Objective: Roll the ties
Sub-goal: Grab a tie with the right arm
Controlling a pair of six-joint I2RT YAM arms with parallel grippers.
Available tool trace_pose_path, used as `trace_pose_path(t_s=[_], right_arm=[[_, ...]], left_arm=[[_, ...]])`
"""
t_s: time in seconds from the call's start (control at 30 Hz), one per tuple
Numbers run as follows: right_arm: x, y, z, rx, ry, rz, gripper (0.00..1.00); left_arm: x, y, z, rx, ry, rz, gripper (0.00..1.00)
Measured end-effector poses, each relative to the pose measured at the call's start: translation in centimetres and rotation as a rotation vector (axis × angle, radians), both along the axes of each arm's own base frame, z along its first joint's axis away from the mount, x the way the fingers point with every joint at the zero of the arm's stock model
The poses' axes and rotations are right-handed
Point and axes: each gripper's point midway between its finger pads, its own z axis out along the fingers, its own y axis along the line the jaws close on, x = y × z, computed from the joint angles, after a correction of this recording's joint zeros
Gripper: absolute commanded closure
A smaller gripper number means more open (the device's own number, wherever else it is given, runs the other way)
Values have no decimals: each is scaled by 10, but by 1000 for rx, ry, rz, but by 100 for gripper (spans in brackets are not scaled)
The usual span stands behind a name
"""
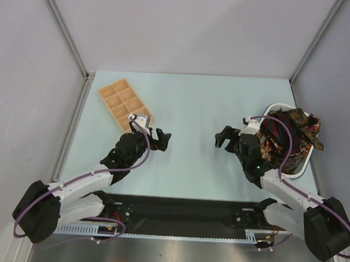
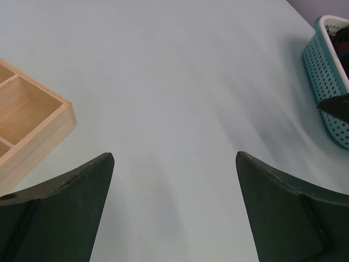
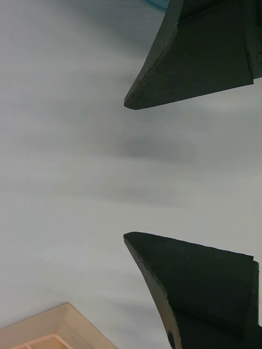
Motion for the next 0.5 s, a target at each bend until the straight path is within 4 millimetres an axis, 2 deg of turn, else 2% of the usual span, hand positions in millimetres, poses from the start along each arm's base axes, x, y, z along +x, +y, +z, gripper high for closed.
trace_pose_path(t_s=[0.17, 0.27, 0.33, 0.5], right_arm=[[0, -6, 14, 14, -40, -26, 2], [3, -25, 23, 30, -31, -99, 8], [10, -50, 34, 54, -19, -193, 13], [20, -130, 66, 102, -29, -486, 13]], left_arm=[[-1, -2, -4, 7, 11, -9, 0], [-2, -4, -4, 7, 11, -13, 0], [-2, -4, -4, 6, 11, -14, 0], [-3, -5, -4, 6, 11, -17, 0]])
